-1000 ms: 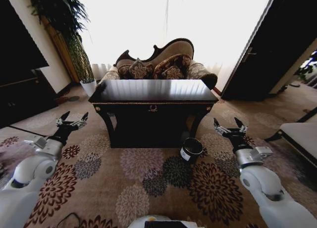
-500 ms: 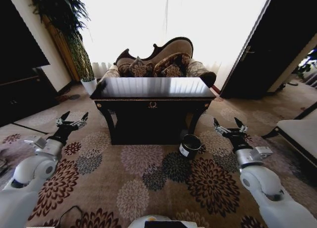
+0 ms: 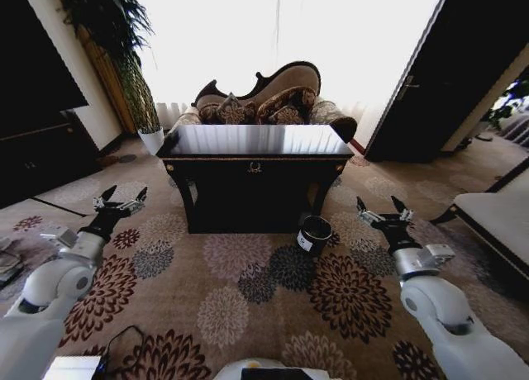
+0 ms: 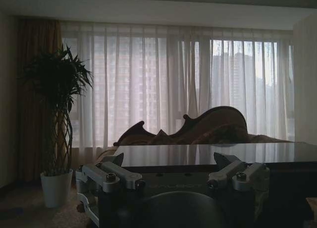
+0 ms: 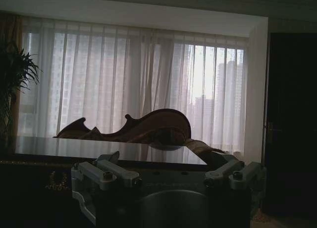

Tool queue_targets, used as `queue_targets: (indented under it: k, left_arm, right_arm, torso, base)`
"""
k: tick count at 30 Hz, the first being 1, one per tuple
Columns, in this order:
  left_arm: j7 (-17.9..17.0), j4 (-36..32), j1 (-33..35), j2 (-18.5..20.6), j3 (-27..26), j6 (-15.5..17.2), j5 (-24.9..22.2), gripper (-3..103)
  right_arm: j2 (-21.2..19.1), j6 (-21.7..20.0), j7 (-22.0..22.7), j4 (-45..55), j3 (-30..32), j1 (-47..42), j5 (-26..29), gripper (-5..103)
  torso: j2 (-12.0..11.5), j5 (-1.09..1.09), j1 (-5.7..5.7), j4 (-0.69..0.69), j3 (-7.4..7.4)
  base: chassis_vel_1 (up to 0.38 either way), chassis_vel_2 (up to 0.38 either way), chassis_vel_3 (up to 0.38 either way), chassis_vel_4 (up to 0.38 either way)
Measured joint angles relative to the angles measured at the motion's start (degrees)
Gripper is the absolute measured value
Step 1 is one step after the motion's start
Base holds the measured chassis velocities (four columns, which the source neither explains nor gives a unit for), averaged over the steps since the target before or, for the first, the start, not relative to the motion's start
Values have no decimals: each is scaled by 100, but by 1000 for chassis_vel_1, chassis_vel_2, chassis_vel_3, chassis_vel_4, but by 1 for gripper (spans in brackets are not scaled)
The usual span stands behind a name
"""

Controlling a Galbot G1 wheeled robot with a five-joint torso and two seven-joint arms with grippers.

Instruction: Move to the front of the table and place the trash on the table into the trash bin.

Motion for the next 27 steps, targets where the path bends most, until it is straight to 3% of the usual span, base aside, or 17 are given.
queue_targets:
  k: [12, 27]
  left_arm:
    - [0, 0, 0, 0, 0, 0, 0, 100]
    - [0, 0, 0, 0, 0, 0, 0, 100]
  right_arm:
    - [0, 0, 0, 0, 0, -1, 0, 100]
    - [0, 0, 0, 0, 0, 0, 0, 100]
  torso:
    - [1, 0, -4, 0, -2]
    - [-1, 0, -1, 0, -1]
  base:
    - [144, -130, -133, 126]
    - [7, -7, -7, 11]
